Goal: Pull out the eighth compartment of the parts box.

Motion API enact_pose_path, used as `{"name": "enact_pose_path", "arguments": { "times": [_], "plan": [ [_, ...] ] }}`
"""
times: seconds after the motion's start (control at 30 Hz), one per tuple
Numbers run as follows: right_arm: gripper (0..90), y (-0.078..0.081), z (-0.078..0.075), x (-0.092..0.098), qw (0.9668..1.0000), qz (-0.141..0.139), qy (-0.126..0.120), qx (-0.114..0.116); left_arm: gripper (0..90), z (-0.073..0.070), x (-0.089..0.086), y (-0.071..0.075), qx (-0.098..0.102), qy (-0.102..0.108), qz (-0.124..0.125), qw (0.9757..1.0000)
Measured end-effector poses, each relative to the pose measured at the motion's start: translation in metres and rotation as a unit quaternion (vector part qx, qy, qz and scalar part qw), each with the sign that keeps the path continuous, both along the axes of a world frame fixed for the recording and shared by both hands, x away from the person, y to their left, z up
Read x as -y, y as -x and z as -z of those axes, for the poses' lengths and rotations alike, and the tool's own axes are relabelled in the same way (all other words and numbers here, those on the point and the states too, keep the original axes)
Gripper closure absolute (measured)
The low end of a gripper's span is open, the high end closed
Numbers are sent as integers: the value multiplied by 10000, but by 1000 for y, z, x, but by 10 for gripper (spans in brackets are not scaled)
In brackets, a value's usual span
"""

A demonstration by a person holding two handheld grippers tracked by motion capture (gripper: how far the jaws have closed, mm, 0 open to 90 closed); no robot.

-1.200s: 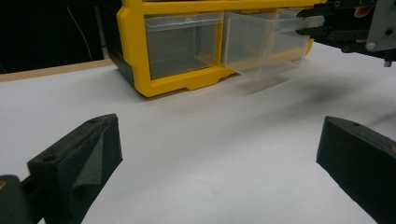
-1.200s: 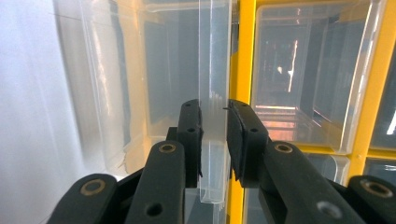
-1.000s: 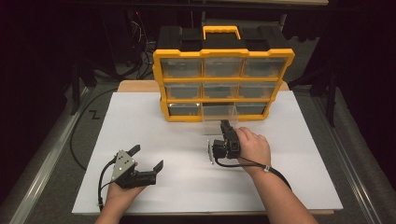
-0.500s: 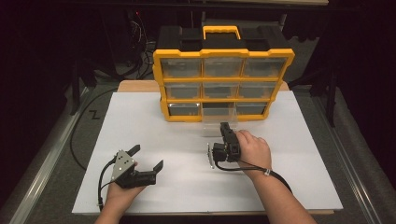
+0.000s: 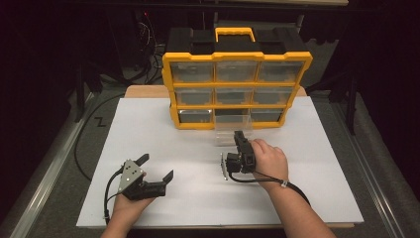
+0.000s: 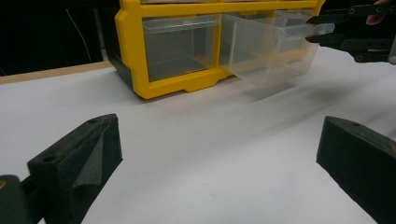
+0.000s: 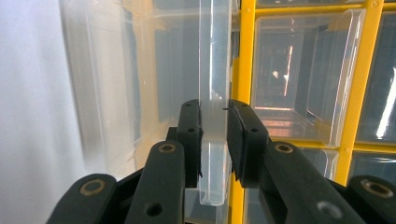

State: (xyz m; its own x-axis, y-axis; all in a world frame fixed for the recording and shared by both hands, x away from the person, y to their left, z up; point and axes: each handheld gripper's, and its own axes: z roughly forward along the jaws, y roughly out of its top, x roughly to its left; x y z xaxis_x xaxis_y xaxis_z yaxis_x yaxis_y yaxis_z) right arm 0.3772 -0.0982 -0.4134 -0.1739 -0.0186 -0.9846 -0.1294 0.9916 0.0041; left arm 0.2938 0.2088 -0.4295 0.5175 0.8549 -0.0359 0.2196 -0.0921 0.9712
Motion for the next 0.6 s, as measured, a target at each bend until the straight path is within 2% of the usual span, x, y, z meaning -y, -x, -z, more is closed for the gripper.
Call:
{"name": "enact_pose_path", "arguments": {
  "times": [0.6],
  "plan": [
    [778,-2,1,-4,10000,68,-53,-14,9,0,0,0,3,16,-5,10000]
  ]
}}
